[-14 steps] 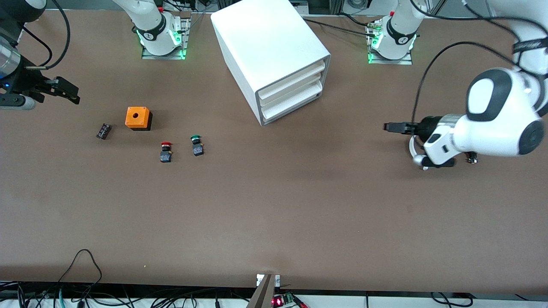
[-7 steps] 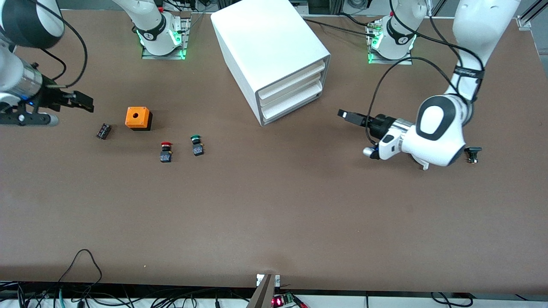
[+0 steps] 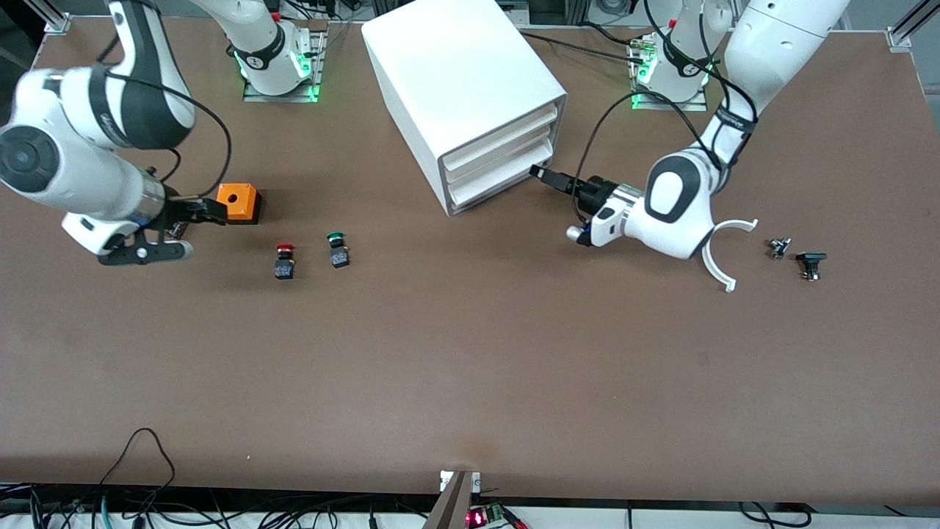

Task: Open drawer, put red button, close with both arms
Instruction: 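Reach the left gripper to the drawer handle while the right gripper reaches the button, then pull the drawer open with the left gripper while the right gripper grasps the button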

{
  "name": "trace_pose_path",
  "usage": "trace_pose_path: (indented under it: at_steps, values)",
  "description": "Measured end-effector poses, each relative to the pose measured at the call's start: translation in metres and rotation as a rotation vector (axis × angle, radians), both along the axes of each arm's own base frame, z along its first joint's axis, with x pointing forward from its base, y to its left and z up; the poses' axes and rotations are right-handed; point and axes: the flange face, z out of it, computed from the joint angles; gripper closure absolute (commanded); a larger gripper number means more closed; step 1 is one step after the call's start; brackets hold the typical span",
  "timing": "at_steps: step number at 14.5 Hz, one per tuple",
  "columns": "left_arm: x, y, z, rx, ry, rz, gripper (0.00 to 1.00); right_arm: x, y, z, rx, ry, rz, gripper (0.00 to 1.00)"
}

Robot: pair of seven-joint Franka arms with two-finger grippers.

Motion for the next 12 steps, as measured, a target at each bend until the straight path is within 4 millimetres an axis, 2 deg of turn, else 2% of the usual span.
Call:
trace_pose_path:
  at_steps: [3,6,7,9,11,12]
  values:
    - [-0.019,-0.018,-0.005,0.004,0.007,-0.027,0.08,0.012,0.007,-0.025,0.035,0.005,-0.018,0.00]
    - [-0.034,-0.030,-0.010,0.000,0.027,-0.010,0.19,0.022,0.022,-0.047,0.036,-0.035,0.003,0.00]
    - [-0.037,-0.033,-0.011,0.004,0.025,-0.006,0.29,0.022,0.028,-0.058,0.037,-0.043,0.013,0.00]
    - [-0.043,-0.039,-0.013,0.011,0.021,-0.009,0.64,0.020,0.039,-0.083,0.040,-0.060,0.030,0.00]
    - [-0.044,-0.040,-0.013,0.013,0.021,-0.010,1.00,0.017,0.039,-0.101,0.040,-0.077,0.031,0.00]
    - [-0.044,-0.039,-0.013,0.012,0.021,-0.008,1.00,0.015,0.037,-0.108,0.039,-0.077,0.028,0.00]
